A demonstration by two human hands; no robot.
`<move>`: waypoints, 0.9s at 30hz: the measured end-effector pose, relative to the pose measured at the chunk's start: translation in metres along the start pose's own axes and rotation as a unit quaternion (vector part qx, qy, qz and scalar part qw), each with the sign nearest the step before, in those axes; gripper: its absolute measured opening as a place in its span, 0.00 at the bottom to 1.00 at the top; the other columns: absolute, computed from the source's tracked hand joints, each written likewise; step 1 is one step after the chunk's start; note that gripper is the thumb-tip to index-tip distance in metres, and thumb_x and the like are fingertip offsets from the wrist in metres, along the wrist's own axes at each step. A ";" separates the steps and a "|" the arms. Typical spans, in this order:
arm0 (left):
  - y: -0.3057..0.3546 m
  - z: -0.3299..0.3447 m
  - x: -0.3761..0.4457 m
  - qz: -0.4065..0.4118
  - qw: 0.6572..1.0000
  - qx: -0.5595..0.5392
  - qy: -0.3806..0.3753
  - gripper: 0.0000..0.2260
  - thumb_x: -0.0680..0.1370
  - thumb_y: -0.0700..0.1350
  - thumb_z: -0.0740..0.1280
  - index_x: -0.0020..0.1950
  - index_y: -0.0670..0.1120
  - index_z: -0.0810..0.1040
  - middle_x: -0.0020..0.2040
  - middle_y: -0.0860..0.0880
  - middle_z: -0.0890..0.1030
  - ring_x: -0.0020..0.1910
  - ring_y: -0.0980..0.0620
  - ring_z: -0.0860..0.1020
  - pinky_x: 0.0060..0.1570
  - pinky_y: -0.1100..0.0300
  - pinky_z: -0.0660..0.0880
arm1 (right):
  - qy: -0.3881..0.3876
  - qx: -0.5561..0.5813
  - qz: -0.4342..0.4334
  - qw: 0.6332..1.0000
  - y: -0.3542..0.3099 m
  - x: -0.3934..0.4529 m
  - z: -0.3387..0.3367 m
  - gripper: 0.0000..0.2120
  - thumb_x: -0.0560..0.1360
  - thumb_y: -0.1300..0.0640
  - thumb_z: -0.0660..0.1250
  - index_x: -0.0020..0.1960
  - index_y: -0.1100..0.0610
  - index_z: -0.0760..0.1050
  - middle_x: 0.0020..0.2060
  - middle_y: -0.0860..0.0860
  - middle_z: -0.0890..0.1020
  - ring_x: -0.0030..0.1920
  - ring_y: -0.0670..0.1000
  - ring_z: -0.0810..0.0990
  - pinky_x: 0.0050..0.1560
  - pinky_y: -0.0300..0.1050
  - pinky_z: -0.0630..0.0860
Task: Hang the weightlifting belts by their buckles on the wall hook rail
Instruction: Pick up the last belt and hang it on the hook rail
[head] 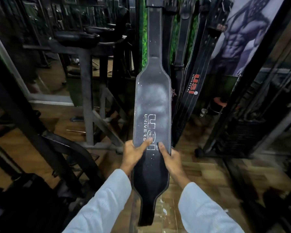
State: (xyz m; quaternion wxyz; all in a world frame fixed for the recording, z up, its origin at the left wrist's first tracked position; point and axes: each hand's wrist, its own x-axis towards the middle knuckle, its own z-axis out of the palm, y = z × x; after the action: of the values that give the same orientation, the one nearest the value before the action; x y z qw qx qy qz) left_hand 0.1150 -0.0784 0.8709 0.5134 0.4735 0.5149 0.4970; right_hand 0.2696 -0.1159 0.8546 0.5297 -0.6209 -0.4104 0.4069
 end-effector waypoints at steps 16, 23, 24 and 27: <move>-0.058 -0.035 0.009 -0.057 0.994 -0.027 -0.087 0.11 0.72 0.35 0.79 0.52 0.41 0.85 0.46 0.46 0.89 0.44 0.50 0.87 0.43 0.59 0.82 | -0.054 -0.009 0.089 0.995 0.067 -0.006 0.013 0.15 0.73 0.64 0.78 0.58 0.62 0.83 0.46 0.48 0.89 0.47 0.47 0.89 0.42 0.34 0.81; -0.083 -0.041 0.012 -0.096 0.989 0.028 -0.112 0.15 0.67 0.32 0.81 0.52 0.40 0.85 0.46 0.49 0.88 0.46 0.53 0.86 0.48 0.59 0.83 | -0.073 -0.040 0.106 0.991 0.090 0.000 0.011 0.16 0.72 0.63 0.79 0.59 0.61 0.82 0.48 0.48 0.88 0.43 0.41 0.87 0.42 0.34 0.80; -0.085 -0.040 0.011 -0.098 0.988 0.036 -0.112 0.15 0.67 0.31 0.80 0.51 0.40 0.85 0.44 0.51 0.88 0.43 0.56 0.86 0.45 0.62 0.82 | -0.078 -0.042 0.107 0.990 0.093 0.001 0.009 0.17 0.72 0.63 0.79 0.59 0.61 0.82 0.47 0.47 0.88 0.43 0.40 0.87 0.42 0.33 0.80; -0.098 -0.036 0.003 -0.119 0.985 0.049 -0.112 0.16 0.66 0.29 0.80 0.50 0.40 0.85 0.44 0.50 0.88 0.43 0.56 0.86 0.42 0.65 0.81 | -0.084 -0.047 0.110 0.989 0.095 0.004 0.004 0.16 0.72 0.63 0.79 0.58 0.61 0.83 0.45 0.46 0.88 0.43 0.42 0.87 0.41 0.33 0.80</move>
State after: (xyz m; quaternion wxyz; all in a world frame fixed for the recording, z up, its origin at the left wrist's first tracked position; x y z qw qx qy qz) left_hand 0.0810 -0.0818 0.7719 0.5997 0.4863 0.5303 0.3502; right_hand 0.2746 -0.1204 0.7599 0.4153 -0.6503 -0.4011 0.4937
